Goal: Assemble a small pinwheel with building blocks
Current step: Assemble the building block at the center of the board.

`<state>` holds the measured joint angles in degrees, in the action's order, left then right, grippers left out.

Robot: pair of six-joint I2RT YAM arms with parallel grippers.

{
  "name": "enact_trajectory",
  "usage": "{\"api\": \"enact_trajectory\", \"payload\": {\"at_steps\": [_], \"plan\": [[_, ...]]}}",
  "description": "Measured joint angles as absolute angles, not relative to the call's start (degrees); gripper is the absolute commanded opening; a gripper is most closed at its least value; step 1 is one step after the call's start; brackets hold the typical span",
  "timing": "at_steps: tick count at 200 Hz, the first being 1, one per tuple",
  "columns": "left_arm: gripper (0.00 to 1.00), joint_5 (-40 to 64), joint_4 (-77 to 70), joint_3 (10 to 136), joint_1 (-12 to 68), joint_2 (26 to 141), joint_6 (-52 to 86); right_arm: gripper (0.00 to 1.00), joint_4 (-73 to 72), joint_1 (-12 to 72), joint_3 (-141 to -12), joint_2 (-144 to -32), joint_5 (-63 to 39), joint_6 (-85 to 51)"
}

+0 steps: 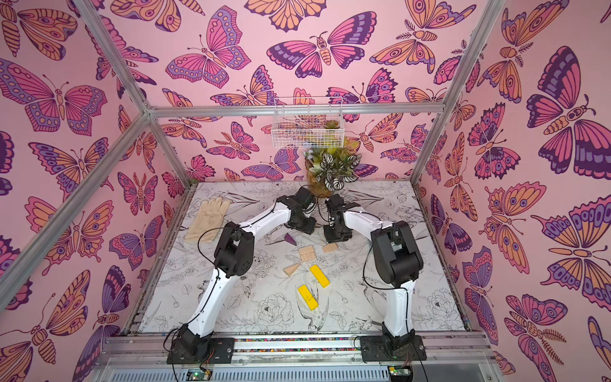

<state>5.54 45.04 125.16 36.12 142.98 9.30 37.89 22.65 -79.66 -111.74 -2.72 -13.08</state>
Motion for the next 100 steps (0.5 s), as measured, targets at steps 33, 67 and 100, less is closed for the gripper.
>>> {"api": "enact_trajectory", "payload": {"at_steps": [33,67,100], "plan": [[0.36,4.6,44.8,128.9,37.5,145.3,9.2,0.40,36.2,22.7,-74.3,-104.0,-3.5,-14.6],[0.23,3.4,44.9,129.2,39.6,145.6,9.5,0.40,35.4,22.7,-69.8,-98.0,-3.5,-15.6],[0.18,2.5,44.4,128.2,40.6,145.3,10.2,0.40,34.9,22.7,-66.3,-95.4,-3.5,-16.6]]}}
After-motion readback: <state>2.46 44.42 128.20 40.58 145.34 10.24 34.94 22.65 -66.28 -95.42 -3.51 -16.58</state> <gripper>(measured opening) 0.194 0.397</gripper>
